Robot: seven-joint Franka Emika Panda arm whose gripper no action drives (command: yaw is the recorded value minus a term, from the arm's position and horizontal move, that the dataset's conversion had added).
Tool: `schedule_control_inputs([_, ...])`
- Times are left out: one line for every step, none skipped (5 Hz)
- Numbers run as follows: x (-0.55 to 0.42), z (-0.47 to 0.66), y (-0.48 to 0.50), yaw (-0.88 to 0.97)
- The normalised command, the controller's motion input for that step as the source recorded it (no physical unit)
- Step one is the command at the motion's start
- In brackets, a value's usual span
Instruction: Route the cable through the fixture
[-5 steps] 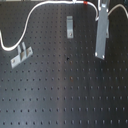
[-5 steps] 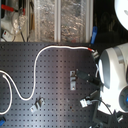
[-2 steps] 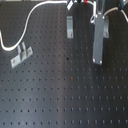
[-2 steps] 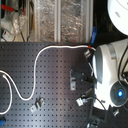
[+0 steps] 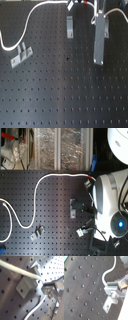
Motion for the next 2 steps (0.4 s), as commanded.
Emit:
schedule_control_inputs([0.324, 0.24, 0.226, 0.14])
schedule_control_inputs([0.045, 0.29, -0.009, 0.08])
